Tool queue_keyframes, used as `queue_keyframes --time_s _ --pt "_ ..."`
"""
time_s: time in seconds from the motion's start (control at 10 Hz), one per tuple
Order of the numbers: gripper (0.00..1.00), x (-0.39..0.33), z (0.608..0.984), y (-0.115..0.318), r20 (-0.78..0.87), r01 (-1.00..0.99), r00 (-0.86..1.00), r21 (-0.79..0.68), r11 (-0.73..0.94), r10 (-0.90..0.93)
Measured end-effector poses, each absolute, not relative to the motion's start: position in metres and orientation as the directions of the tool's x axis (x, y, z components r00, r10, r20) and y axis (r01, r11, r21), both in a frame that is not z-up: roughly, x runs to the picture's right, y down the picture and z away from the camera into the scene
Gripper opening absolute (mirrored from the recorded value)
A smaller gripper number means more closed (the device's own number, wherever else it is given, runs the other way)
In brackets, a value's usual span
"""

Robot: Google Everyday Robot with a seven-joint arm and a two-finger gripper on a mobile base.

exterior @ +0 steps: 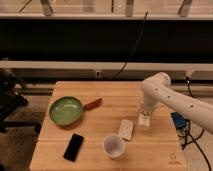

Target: Place the bottle in the ceramic bowl

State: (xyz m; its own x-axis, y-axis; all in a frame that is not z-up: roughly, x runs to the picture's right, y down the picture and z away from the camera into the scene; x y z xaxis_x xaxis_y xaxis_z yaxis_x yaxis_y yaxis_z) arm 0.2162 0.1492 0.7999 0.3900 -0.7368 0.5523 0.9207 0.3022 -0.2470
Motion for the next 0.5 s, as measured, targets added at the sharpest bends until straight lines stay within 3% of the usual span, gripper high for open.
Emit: queue_keyframes --time_s 0.5 --pt "0.0 0.16 0.776 0.136 0.532 0.934 0.356 -0.206 0.291 -0.768"
